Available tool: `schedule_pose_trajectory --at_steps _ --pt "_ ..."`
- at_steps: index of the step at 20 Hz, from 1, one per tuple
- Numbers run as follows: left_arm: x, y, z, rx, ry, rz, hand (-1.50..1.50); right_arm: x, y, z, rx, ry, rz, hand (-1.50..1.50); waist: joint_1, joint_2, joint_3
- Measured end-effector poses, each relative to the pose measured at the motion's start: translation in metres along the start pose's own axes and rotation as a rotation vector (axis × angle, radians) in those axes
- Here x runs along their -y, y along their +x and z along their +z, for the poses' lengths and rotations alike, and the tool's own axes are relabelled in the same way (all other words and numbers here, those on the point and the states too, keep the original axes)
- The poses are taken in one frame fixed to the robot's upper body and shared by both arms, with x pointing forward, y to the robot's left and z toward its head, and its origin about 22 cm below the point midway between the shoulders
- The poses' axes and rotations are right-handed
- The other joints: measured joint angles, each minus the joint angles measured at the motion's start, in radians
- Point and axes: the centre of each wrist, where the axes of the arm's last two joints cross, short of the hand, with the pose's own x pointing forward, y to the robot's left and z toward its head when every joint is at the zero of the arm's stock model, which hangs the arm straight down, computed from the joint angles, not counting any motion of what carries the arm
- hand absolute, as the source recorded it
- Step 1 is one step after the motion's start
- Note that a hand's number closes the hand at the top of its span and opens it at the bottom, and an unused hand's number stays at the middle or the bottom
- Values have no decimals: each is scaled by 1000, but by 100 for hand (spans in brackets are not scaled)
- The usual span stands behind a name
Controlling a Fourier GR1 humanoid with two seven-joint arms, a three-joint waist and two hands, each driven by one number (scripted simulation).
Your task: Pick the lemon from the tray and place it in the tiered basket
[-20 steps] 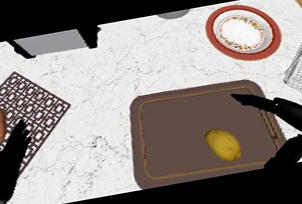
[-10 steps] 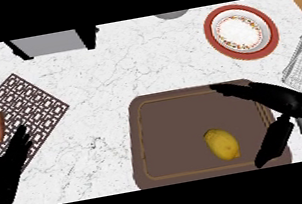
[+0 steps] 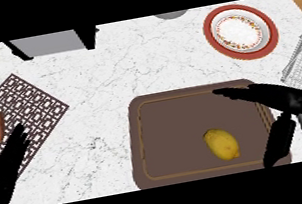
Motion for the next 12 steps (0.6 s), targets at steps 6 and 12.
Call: schedule_pose_trajectory --at_steps 6,12 --pt "0 -3 2 -1 0 -5 0 7 -16 1 -46 2 -17 -150 -1 0 0" --pt "0 2 -6 -4 4 -6 0 5 -31 4 -48 41 -42 -150 -2 0 0"
